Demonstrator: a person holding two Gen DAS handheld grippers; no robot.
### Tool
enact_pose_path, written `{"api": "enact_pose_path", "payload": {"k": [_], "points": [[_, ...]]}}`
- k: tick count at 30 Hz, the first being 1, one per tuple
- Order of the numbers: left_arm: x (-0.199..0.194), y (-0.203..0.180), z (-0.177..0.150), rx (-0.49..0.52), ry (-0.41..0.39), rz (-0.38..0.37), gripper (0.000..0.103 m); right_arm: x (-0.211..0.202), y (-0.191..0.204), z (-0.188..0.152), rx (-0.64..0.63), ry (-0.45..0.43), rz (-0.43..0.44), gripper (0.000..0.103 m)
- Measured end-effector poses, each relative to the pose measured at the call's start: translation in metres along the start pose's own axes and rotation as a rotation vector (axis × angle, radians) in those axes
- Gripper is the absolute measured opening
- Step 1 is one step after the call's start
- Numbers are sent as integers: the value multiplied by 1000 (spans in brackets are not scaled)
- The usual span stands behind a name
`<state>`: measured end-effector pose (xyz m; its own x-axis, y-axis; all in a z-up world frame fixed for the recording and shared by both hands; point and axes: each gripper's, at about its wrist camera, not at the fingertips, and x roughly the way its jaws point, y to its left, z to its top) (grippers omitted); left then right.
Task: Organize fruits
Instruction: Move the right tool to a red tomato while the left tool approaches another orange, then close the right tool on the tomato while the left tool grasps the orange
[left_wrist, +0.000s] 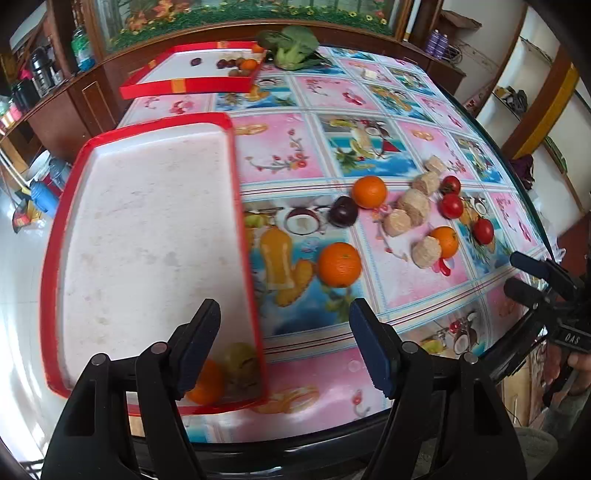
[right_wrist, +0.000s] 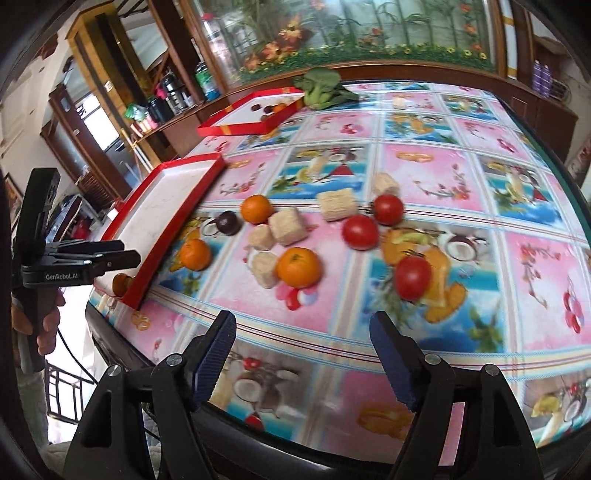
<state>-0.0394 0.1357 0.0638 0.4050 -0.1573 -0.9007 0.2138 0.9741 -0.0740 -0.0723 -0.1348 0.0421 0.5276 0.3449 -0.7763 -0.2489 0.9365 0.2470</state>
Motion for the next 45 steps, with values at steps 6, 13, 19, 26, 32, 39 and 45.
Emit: {"api": "enact_pose_path", "payload": {"k": [6, 13, 19, 26, 32, 39, 45], "points": [[9, -18, 2, 31, 7, -22, 72, -11, -36, 2, 77, -30, -79, 76], [17, -25, 7, 34, 2, -16, 72, -1, -45, 8, 44, -29, -147, 59], [25, -32, 10, 68, 1, 7, 72, 15, -47, 17, 26, -11, -176, 52], [21, -35, 16, 76, -23, -30, 72, 25, -54, 17, 40, 14, -188, 49], [13, -27, 15, 78, -43, -60, 72, 30, -57, 16, 49, 21, -187, 47], [27, -40, 18, 113, -27, -53, 72, 37, -56, 20, 44, 22, -161, 43], [43, -48, 24, 130, -8, -44, 69, 43, -49, 25, 20, 34, -154, 36]]}}
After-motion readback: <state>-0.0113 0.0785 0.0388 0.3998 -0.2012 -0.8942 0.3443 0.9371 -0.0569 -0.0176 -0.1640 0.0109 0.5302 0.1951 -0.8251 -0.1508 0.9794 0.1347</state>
